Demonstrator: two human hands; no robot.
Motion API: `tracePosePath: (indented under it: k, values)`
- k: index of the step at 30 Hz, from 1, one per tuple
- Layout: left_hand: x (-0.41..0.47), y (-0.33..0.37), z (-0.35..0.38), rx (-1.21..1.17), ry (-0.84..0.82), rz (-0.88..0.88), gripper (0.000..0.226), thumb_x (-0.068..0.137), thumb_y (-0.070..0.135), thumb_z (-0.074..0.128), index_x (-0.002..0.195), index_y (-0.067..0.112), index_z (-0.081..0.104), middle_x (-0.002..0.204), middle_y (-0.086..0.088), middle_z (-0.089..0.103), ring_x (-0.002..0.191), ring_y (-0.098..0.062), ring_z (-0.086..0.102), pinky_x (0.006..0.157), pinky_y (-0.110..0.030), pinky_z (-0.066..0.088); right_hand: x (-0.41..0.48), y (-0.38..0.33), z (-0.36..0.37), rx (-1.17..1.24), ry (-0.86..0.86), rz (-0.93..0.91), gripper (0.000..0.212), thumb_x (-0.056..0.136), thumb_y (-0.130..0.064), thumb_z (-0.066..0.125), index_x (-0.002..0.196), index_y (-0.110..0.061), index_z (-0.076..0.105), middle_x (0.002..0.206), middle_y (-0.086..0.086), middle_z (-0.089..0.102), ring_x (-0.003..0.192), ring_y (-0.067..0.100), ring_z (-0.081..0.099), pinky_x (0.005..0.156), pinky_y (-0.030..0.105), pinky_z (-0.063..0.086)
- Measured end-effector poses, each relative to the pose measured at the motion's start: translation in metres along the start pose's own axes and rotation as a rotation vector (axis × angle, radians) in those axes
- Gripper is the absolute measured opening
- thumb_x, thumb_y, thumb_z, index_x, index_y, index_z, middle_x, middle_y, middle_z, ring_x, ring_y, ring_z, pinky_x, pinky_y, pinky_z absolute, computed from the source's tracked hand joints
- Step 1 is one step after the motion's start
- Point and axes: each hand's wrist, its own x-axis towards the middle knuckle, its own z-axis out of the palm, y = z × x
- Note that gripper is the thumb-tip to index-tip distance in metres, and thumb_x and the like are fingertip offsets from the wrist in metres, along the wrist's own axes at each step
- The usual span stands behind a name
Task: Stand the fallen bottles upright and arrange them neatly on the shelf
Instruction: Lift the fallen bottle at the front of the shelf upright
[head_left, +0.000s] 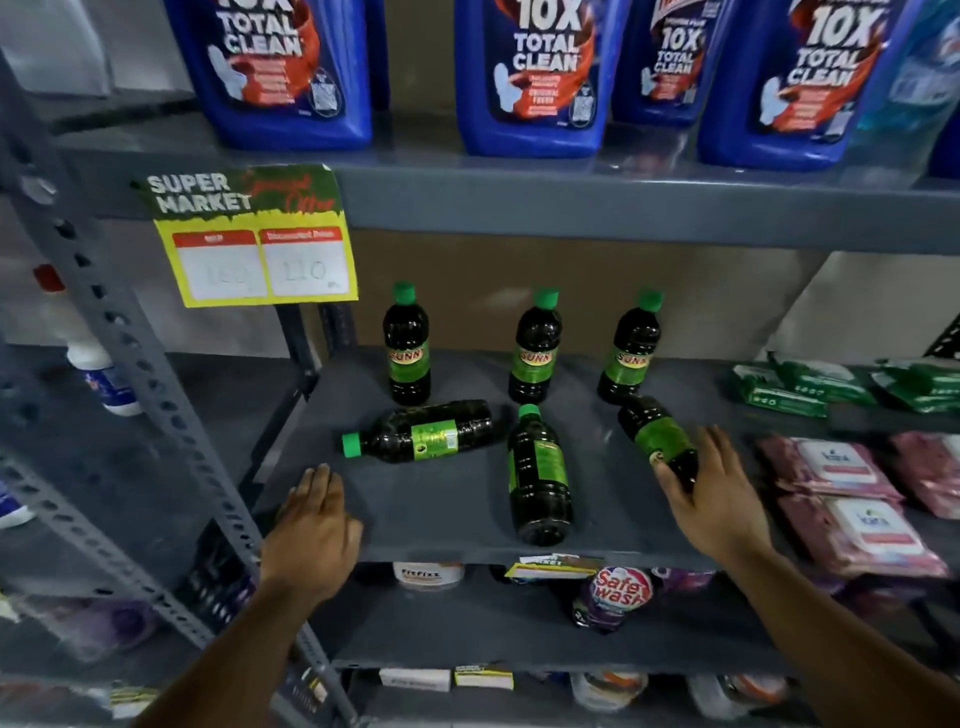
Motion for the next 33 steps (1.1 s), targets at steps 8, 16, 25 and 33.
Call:
tracePosePath:
  k: [8, 16, 25, 33]
  values:
    - [0.010, 0.005, -0.008, 0.019, -0.100, 0.062, 0.079, 0.081, 0.042, 0.017, 0.147, -0.002, 0.015, 0.158, -0.022, 0.013, 0.147, -0.031, 0.011, 0.120, -0.041, 0.010, -0.011, 0.008, -0.003, -0.053, -0.121, 0.115, 0.081, 0.074, -0.024, 0.067, 0.146, -0.032, 0.030, 0.139, 0.013, 0.040, 0.105, 0.044, 0.054, 0.075, 0.049, 0.052]
    - [0.010, 0.006, -0.008, 0.011, -0.100, 0.041, 0.081, 0.084, 0.051, 0.014, 0.147, 0.001, 0.015, 0.159, -0.020, 0.013, 0.147, -0.030, 0.010, 0.121, -0.043, 0.012, -0.018, 0.016, -0.008, 0.086, -0.113, 0.046, 0.071, 0.088, -0.021, 0.067, 0.150, -0.027, 0.032, 0.140, 0.021, 0.041, 0.116, 0.042, 0.051, 0.094, 0.045, 0.045]
    - [0.009, 0.005, -0.007, -0.042, -0.091, 0.044, 0.077, 0.092, 0.055, 0.014, 0.148, 0.002, 0.012, 0.160, -0.017, 0.010, 0.148, -0.027, 0.006, 0.121, -0.043, 0.010, 0.028, -0.019, -0.058, 0.213, 0.303, -0.088, 0.038, 0.086, -0.032, 0.070, 0.116, -0.010, 0.061, 0.100, 0.017, 0.069, 0.088, 0.033, 0.064, 0.075, 0.030, 0.040]
    - [0.008, 0.004, -0.008, -0.093, -0.067, 0.045, 0.087, 0.083, 0.061, 0.010, 0.149, 0.004, 0.014, 0.160, -0.015, 0.012, 0.148, -0.026, 0.007, 0.121, -0.042, 0.009, 0.077, -0.044, -0.057, 0.439, 0.228, -0.027, 0.031, 0.088, -0.031, 0.067, 0.116, -0.020, 0.060, 0.094, 0.006, 0.066, 0.086, 0.024, 0.063, 0.075, 0.032, 0.048]
